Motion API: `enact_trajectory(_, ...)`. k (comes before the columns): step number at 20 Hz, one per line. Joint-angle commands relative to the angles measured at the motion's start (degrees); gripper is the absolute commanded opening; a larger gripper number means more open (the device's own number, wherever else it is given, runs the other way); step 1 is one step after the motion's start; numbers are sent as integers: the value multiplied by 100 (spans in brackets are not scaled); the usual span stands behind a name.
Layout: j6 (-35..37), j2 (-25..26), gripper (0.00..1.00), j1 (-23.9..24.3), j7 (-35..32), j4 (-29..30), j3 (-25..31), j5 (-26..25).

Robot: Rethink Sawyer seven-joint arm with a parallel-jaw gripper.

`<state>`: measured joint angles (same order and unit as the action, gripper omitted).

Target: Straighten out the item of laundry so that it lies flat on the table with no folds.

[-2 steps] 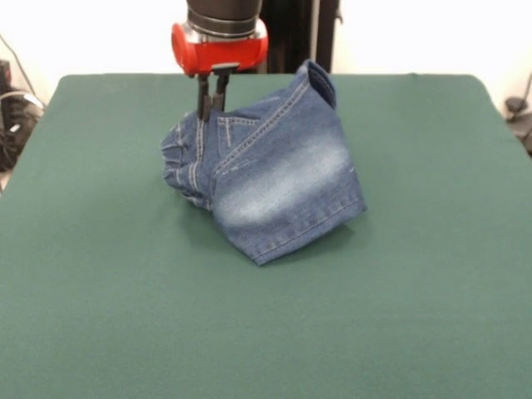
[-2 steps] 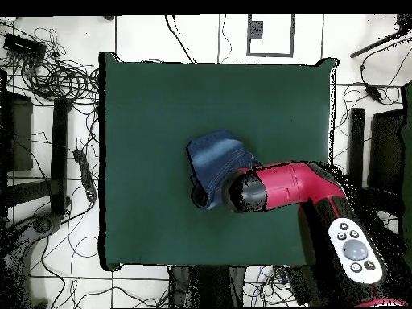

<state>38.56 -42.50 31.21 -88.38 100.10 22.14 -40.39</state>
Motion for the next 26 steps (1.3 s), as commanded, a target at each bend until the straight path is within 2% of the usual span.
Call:
enact_trajectory(1,633,-27,0,-27,1746,240,582,-356)
enact_trajectory(8,467,1,0,192,1890,355,653,-510)
enact_trajectory(18,762,-336,0,851,2762,541,914,-471)
enact_trajectory(26,1028,-438,0,1107,3264,427,1037,-417)
